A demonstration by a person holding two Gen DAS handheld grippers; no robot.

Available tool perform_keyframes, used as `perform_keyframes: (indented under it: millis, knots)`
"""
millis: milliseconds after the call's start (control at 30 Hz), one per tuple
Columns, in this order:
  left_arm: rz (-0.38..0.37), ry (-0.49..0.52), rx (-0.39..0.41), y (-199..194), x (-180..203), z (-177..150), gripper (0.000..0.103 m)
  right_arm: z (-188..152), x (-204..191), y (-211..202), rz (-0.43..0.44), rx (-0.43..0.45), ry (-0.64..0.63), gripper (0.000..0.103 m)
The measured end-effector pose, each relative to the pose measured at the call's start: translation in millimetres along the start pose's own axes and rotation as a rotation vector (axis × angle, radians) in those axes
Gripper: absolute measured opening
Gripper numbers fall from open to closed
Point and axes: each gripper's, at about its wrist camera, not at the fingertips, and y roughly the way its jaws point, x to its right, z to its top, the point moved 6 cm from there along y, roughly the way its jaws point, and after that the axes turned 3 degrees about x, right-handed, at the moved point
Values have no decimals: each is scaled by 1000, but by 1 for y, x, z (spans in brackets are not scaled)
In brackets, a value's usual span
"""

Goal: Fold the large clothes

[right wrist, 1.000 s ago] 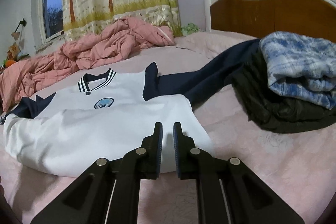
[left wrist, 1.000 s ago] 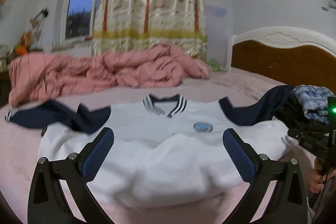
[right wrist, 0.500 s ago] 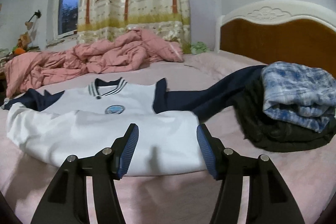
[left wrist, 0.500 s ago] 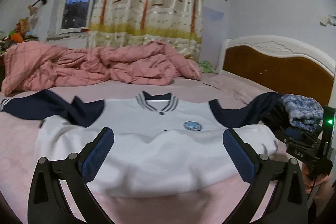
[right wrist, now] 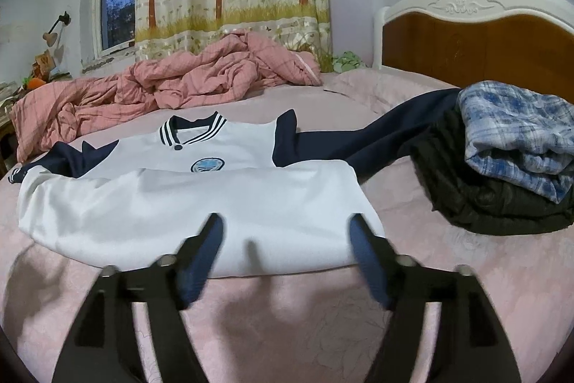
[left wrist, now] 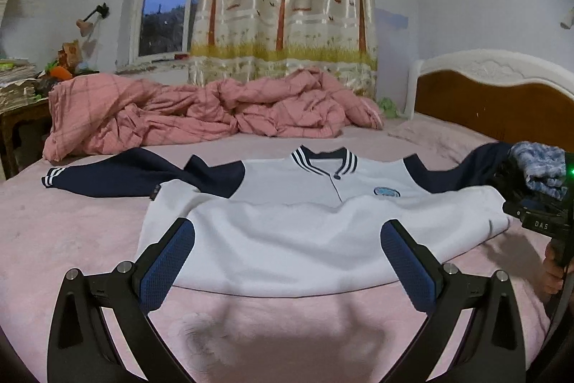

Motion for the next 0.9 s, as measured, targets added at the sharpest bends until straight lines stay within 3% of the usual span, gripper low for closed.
perform_keyframes:
  millis: [100, 367, 533, 800, 900]
  knots:
    - [39, 28, -2, 3, -1, 2, 103, -2, 5, 0, -20, 0, 19, 85]
    - [38, 34, 37, 9, 4, 17, 103, 3, 13, -8, -63, 33, 33, 86]
    - [49, 57, 68, 22, 10, 45, 103, 17, 19, -19, -73, 77, 33, 87]
    - [-20, 61, 156, 48, 41, 107, 103, 58, 49, -35, -32, 111, 142, 88]
    - [-51, 54, 158, 72, 54, 119, 103, 79, 67, -20, -19, 49, 186, 88]
